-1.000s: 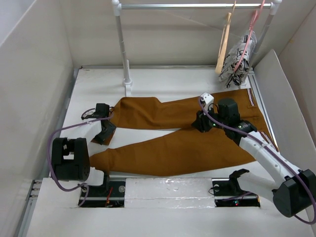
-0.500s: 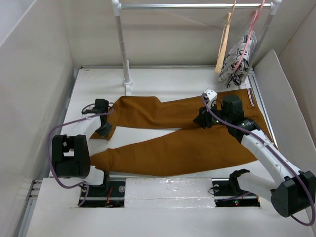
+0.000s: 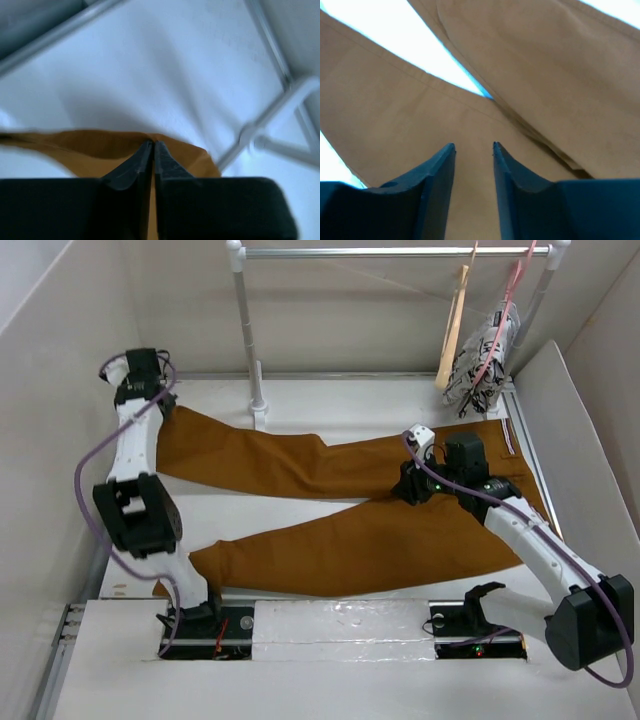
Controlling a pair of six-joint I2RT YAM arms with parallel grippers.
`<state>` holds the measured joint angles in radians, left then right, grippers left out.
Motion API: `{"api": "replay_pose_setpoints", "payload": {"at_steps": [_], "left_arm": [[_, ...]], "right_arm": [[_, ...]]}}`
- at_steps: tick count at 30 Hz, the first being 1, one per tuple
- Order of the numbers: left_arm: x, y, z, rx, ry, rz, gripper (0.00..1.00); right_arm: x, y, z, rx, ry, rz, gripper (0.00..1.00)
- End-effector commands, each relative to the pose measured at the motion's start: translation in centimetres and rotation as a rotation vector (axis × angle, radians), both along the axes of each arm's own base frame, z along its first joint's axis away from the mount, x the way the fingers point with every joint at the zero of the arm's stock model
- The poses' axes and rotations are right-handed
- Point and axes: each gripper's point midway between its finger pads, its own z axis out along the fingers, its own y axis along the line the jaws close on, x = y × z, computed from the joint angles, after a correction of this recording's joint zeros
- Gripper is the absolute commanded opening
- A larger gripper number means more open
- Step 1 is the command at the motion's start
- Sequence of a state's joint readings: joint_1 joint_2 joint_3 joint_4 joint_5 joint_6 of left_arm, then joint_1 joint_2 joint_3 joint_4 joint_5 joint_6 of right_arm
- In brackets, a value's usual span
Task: Place the trousers on the hanger
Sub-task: Flatten out the trousers at the center of the board.
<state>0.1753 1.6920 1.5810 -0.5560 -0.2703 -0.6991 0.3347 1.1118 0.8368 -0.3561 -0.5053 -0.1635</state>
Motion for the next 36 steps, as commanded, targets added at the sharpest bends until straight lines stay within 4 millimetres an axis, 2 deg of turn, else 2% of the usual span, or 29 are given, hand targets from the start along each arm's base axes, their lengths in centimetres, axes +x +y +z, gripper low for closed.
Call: {"api": "replay_pose_setpoints", "payload": {"at_steps": [1, 2, 3, 5, 7, 8, 9, 10, 11, 12, 13, 14, 15, 16, 17, 19, 20, 21, 22, 24, 26, 28, 29, 30, 31, 32, 33, 34, 36], "left_arm": [[2.8, 4.5, 0.5, 0.049, 0.05, 0.07, 0.08], [3.2, 4.7, -2.2, 0.037, 0.146, 0.061, 0.37], [4.2, 5.7, 0.0, 0.063, 0.105, 0.075, 0.52], [4.1, 5.8, -0.6, 0.067, 0.108, 0.083, 0.78], [3.5, 5.7, -1.3, 0.041, 0.105, 0.087, 0.82], [3.3, 5.5, 0.1, 0.042, 0.052, 0.086, 0.82], [1.9, 4.4, -2.8, 0.023, 0.107, 0.075, 0.82], [1.4, 3.5, -2.9, 0.021, 0.093, 0.058, 0.81], [1.0, 2.9, -1.1, 0.034, 0.012, 0.049, 0.79], [-1.2, 2.4, -4.3, 0.022, 0.076, 0.054, 0.79], [-2.1, 1.8, -4.8, 0.017, 0.072, 0.051, 0.78], [-2.9, 1.8, -4.2, 0.008, 0.026, 0.066, 0.76], [-5.0, 0.8, -7.5, -0.064, 0.076, 0.066, 0.74], [-5.9, 0.5, -8.4, -0.099, 0.079, 0.059, 0.73], [-7.3, 0.1, -10.1, -0.123, 0.086, 0.057, 0.72], [-8.4, -0.5, -11.6, -0.14, 0.106, 0.046, 0.72], [-8.7, -0.8, -13.3, -0.152, 0.131, 0.04, 0.72], [-8.9, -1.0, -13.6, -0.16, 0.137, 0.034, 0.73], [-9.0, -1.0, -15.2, -0.168, 0.184, 0.027, 0.73], [-8.8, -1.0, -16.3, -0.179, 0.234, 0.027, 0.73], [-8.8, -0.6, -18.1, -0.185, 0.298, 0.053, 0.67], [-8.7, -0.3, -19.3, -0.177, 0.323, 0.062, 0.58], [-8.3, -0.1, -19.2, -0.172, 0.317, 0.064, 0.35], [-7.7, 0.1, -19.0, -0.182, 0.299, 0.062, 0.23], [-7.5, 0.7, -19.0, -0.193, 0.295, 0.073, 0.16], [-7.6, 1.0, -19.2, -0.202, 0.299, 0.078, 0.0], [-7.4, 1.4, -19.1, -0.208, 0.295, 0.085, 0.0], [-7.5, 1.8, -19.1, -0.209, 0.295, 0.095, 0.0], [-7.6, 3.3, -18.5, -0.205, 0.274, 0.12, 0.0]], "right_arm": [[0.1, 0.1, 1.9, -0.009, -0.048, 0.025, 0.43], [-0.2, 0.3, 1.9, -0.017, -0.048, 0.035, 0.48], [-0.5, 0.0, 1.7, -0.029, -0.036, 0.035, 0.51], [-1.1, 0.4, 1.8, -0.054, -0.048, 0.055, 0.54], [-1.3, 0.0, 1.3, -0.096, -0.048, 0.037, 0.52], [-1.3, -0.2, 0.9, -0.104, -0.043, 0.032, 0.32], [-1.5, 0.0, 0.5, -0.108, -0.037, 0.04, 0.18], [-1.5, 0.0, 0.4, -0.111, -0.035, 0.042, 0.05], [-1.5, 0.1, 0.0, -0.115, -0.03, 0.045, 0.0], [-1.4, 0.1, -0.3, -0.118, -0.019, 0.049, 0.0], [-1.4, 0.2, -0.3, -0.119, -0.018, 0.055, 0.0], [-1.5, 0.4, -0.2, -0.123, -0.02, 0.06, 0.0], [-1.5, 0.3, 0.0, -0.125, -0.025, 0.054, 0.01], [-1.5, 0.3, 0.3, -0.131, -0.04, 0.047, 0.09], [-1.4, 0.0, 0.5, -0.139, -0.049, 0.034, 0.28], [-1.4, -1.2, 0.0, -0.18, -0.047, -0.016, 0.45], [-1.2, -1.8, -0.8, -0.176, -0.028, -0.038, 0.55], [-0.9, -1.6, -0.5, -0.169, -0.043, -0.039, 0.57], [-1.4, -1.2, -1.2, -0.145, -0.018, -0.005, 0.58], [-1.3, -1.4, -1.8, -0.147, 0.023, -0.005, 0.58], [-1.1, -1.7, -1.2, -0.154, 0.007, -0.027, 0.58], [-0.2, -4.1, -0.9, -0.206, -0.001, -0.152, 0.57], [0.1, -5.2, -0.5, -0.213, -0.009, -0.208, 0.57], [1.0, -7.8, 0.0, -0.208, -0.014, -0.307, 0.57], [1.4, -8.7, 0.2, -0.181, -0.009, -0.338, 0.57], [1.8, -9.9, 0.1, -0.161, 0.001, -0.376, 0.57], [2.7, -11.3, 0.0, -0.143, 0.002, -0.417, 0.58], [3.6, -14.2, -0.1, -0.118, 0.015, -0.506, 0.58], [4.9, -17.1, 0.2, -0.091, 0.019, -0.589, 0.65]]}}
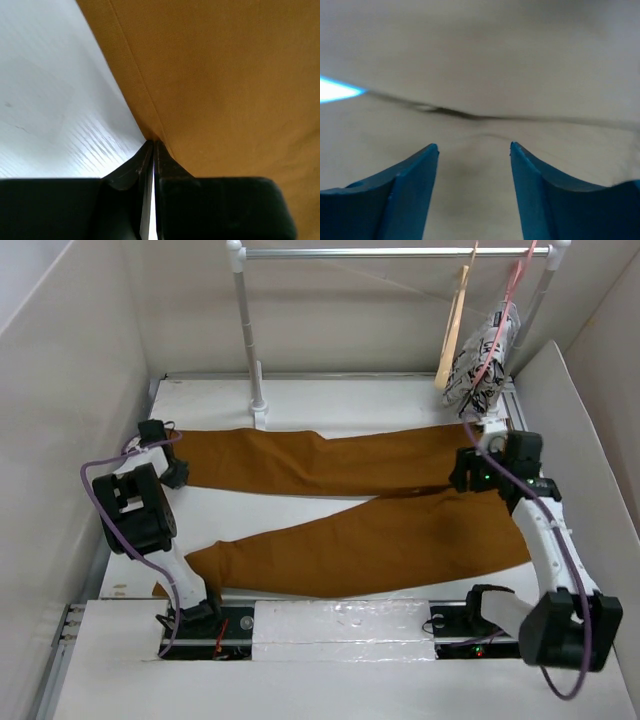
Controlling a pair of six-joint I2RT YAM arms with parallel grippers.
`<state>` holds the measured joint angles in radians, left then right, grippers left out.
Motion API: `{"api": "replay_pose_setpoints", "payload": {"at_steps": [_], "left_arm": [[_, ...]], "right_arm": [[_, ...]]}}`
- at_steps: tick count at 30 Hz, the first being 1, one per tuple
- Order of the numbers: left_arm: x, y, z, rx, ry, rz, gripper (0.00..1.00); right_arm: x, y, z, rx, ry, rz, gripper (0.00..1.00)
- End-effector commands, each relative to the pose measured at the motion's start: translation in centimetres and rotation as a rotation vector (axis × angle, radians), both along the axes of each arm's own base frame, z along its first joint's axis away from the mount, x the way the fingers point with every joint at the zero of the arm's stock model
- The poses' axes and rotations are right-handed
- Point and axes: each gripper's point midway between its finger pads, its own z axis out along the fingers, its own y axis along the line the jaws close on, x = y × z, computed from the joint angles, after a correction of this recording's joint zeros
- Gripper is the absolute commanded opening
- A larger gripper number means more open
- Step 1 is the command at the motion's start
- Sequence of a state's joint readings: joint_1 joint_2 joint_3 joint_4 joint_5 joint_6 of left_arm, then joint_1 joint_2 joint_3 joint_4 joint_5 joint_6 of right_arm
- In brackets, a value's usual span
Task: Place the trousers on the hanger
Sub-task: Flatten out the trousers at the center of the board.
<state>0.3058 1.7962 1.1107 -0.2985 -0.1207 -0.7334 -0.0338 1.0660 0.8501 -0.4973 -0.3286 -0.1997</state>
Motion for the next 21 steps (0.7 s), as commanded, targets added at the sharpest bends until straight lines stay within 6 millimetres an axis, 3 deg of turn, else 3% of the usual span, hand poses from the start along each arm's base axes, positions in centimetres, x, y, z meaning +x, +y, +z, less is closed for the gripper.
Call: {"api": "replay_pose_setpoints", "payload": {"at_steps": [1, 3, 4, 5, 7, 8, 10, 11, 12, 13, 14, 15, 16, 17, 18, 19, 20, 21], "left_arm": [[-0.5, 2.6, 0.3, 0.016, 0.002, 0.056, 0.0], [0.1, 3.4, 2.1, 0.023, -0.06, 0.067, 0.0], [1.4, 3.2, 4.0, 0.021, -0.134, 0.027, 0.0], [1.9, 3.4, 4.9, 0.034, -0.169, 0.026, 0.0], [4.0, 0.9, 7.3, -0.006, -0.243, -0.092, 0.08], [4.2, 0.2, 8.4, 0.0, -0.244, -0.127, 0.23], [5.3, -2.3, 11.9, 0.036, -0.316, -0.233, 0.42], [5.4, -2.9, 13.0, 0.054, -0.346, -0.259, 0.59], [4.9, -3.6, 13.5, 0.056, -0.363, -0.279, 0.66], [4.5, -4.4, 16.0, 0.072, -0.427, -0.3, 0.7], [4.0, -4.9, 16.5, 0.068, -0.455, -0.314, 0.72], [3.7, -5.6, 17.6, 0.053, -0.495, -0.341, 0.72], [3.0, -6.4, 20.3, 0.071, -0.563, -0.361, 0.72], [2.5, -6.8, 21.6, 0.072, -0.595, -0.373, 0.71], [2.0, -7.5, 22.9, 0.06, -0.632, -0.4, 0.69], [0.9, -8.0, 25.8, 0.086, -0.704, -0.415, 0.67], [0.2, -8.1, 27.5, 0.102, -0.739, -0.418, 0.65], [-0.3, -8.1, 28.6, 0.116, -0.761, -0.414, 0.65]], "right_arm": [[2.5, -5.4, 0.4, 0.079, -0.017, -0.156, 0.66], [3.4, -7.5, 0.0, 0.116, 0.006, -0.208, 0.67], [3.9, -7.7, -0.8, 0.194, 0.022, -0.206, 0.67], [3.9, -6.8, -0.8, 0.241, 0.032, -0.179, 0.67], [4.1, -4.6, -0.5, 0.235, 0.022, -0.102, 0.66], [3.7, -0.9, 0.5, 0.191, 0.002, 0.011, 0.62], [2.1, 3.5, 0.8, 0.139, 0.005, 0.149, 0.47], [1.0, 6.5, 1.7, 0.143, -0.028, 0.244, 0.29], [-0.9, 12.7, 2.3, 0.156, -0.063, 0.441, 0.13], [-2.4, 15.4, 2.1, 0.155, -0.055, 0.52, 0.03], [-3.6, 18.0, 2.1, 0.147, -0.051, 0.595, 0.0], [-6.5, 22.7, 0.8, 0.135, -0.012, 0.749, 0.0], [-7.7, 24.9, 0.4, 0.124, -0.01, 0.834, 0.0], [-8.1, 27.3, 1.3, 0.13, -0.031, 0.894, 0.08], [-8.7, 29.8, -0.3, 0.119, -0.001, 0.95, 0.21], [-11.3, 32.8, 0.0, 0.117, -0.017, 1.067, 0.33], [-12.1, 34.6, 0.0, 0.116, -0.016, 1.106, 0.54], [-12.1, 37.3, 2.0, 0.128, -0.088, 1.162, 0.61]]}}
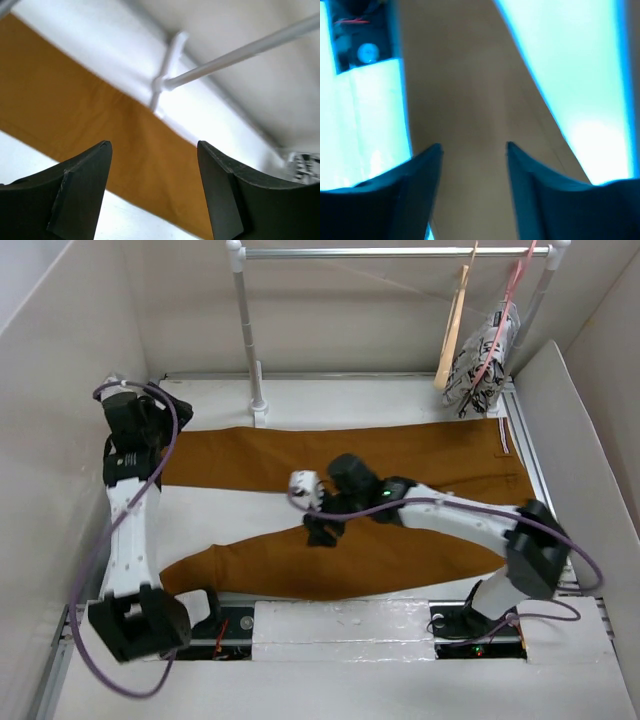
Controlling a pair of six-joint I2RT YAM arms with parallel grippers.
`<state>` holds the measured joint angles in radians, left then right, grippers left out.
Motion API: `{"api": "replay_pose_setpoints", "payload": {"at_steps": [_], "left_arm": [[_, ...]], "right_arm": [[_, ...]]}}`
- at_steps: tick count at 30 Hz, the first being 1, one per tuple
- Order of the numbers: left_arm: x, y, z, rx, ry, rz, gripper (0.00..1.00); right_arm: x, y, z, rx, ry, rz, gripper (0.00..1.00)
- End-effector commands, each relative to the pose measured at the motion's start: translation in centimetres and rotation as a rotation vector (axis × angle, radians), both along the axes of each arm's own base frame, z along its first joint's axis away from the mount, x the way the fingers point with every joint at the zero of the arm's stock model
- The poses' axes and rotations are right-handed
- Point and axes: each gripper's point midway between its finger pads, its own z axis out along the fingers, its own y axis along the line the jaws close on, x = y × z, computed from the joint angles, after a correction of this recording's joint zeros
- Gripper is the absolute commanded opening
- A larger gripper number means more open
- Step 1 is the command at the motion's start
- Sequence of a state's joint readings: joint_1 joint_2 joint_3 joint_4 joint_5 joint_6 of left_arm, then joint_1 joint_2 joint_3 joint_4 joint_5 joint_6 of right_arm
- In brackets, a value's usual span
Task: Place the trousers on the hanger
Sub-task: Flatten out the trousers at the center of the board.
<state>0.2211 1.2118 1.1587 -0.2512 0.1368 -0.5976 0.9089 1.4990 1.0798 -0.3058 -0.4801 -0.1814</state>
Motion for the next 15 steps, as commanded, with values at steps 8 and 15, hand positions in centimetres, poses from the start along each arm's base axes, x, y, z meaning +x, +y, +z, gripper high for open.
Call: {"api": "replay_pose_setpoints", "payload": {"at_steps": [8, 15], "left_arm": [[-5.4, -2.3, 8.9, 0.023, -0.199, -0.066, 0.64], [-5.8, -2.9, 5.2, 0.001, -0.131, -0.098, 0.63]], "right_arm": [[-2.0, 15.7, -6.0, -0.08, -0.063, 0.351, 0.71], [2.1, 15.4, -10.9, -0.177, -0.033, 0.226, 0.72]]}}
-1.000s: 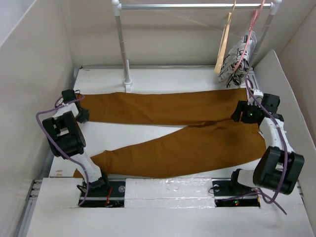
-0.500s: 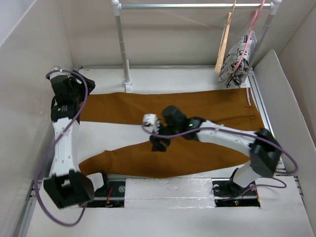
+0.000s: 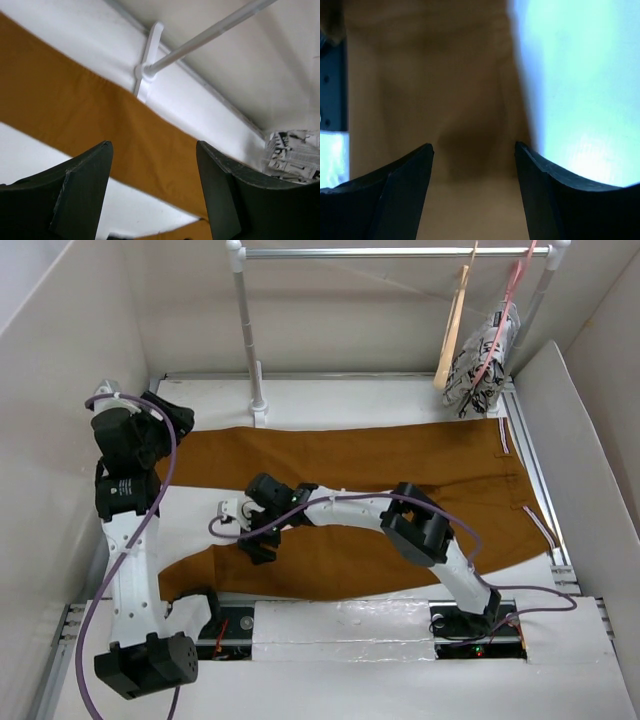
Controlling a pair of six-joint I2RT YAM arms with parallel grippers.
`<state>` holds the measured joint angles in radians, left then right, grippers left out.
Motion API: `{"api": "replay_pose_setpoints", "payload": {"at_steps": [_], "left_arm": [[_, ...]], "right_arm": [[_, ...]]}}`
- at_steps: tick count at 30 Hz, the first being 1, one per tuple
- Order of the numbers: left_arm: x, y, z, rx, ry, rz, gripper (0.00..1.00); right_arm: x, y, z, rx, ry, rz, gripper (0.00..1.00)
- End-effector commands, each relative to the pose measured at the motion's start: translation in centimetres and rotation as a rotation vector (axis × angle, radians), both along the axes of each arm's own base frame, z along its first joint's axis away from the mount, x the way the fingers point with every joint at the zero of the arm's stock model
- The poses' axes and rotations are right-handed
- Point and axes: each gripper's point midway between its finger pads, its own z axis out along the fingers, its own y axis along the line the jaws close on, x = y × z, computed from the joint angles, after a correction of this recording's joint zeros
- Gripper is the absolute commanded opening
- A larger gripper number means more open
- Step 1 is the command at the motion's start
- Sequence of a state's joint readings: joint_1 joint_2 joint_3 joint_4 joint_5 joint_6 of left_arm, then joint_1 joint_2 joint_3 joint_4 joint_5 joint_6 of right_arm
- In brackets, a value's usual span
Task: Place the trousers on the hanger
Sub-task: Flatten out the trousers at the center of the board.
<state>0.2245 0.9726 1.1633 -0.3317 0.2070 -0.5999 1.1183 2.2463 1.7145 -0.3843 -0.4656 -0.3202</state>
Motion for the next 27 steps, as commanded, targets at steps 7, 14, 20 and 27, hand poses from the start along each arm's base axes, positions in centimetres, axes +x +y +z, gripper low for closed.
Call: {"api": "replay_pose_setpoints", "payload": {"at_steps": [7, 14, 20, 27], "left_arm": [[-0.6, -0.2, -5.8, 0.02, 0.144, -0.04, 0.63], [0.8, 0.5, -9.0, 0.043, 0.265, -0.054, 0.63], [-1.2, 1.0, -10.2, 0.099, 0.35, -0.051, 0.65], [-2.8, 0.5, -10.0, 0.086, 0.328, -0.044, 0.65]], "right_arm": [[7.9, -1.0, -1.2, -0.021, -0.013, -0.205, 0.13], [18.6, -2.8, 3.9, 0.113, -0.024, -0.475, 0.0], [21.4, -3.5, 9.0, 0.253, 0.027, -0.428, 0.42], [6.3, -3.9, 3.1, 0.081, 0.092, 0.03, 0.66]]}}
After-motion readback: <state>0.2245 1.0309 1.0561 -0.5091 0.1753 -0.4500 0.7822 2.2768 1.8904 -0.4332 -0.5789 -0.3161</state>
